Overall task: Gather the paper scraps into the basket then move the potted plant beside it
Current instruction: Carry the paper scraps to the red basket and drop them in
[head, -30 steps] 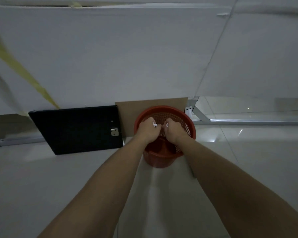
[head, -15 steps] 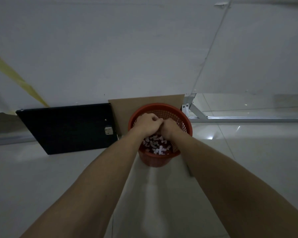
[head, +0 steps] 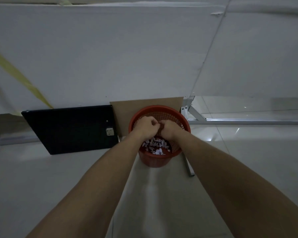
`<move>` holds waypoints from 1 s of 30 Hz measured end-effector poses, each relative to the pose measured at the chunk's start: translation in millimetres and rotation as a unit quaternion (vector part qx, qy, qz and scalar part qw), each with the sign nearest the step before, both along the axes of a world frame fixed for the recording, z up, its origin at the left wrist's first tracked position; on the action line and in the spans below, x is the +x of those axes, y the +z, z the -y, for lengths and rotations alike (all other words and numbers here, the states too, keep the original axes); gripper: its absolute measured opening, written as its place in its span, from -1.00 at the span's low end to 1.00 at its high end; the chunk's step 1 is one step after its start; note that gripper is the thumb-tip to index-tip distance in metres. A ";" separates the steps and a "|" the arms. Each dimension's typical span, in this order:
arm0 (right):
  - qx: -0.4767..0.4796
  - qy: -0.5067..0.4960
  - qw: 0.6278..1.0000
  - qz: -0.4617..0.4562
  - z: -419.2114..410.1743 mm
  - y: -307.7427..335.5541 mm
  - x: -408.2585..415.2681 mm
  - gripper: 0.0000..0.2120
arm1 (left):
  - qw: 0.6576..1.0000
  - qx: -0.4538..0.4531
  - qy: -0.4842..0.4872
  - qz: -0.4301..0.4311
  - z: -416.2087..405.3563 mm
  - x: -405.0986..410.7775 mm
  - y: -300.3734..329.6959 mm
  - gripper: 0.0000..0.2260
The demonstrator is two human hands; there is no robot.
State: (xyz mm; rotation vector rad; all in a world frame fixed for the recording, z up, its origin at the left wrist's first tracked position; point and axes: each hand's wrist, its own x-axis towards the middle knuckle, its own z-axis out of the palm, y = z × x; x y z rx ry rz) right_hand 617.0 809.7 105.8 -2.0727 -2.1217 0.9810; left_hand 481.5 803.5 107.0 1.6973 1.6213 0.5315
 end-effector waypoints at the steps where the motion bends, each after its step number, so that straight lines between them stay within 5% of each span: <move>1: 0.001 0.011 1.000 0.011 0.2 2.9 1.7 -0.53 | 1.000 0.005 0.001 -0.001 0.3 0.2 2.0 -0.85; 10: 0.055 0.003 0.998 0.038 13.2 28.3 5.9 -0.69 | 0.999 0.012 -0.004 -0.031 10.5 1.9 14.9 -0.79; 15: 0.067 0.005 0.997 0.031 24.1 63.9 5.8 -0.68 | 0.998 -0.014 0.009 -0.055 25.4 0.1 49.4 -0.56; 20: 0.086 0.042 0.995 0.022 35.2 112.2 -10.8 -0.68 | 0.998 -0.011 0.055 -0.033 59.1 -14.4 95.5 -0.62; 30: 0.083 0.260 0.962 -0.024 82.3 158.9 -202.1 -0.75 | 0.960 0.011 0.270 -0.072 158.0 -174.8 162.7 -0.63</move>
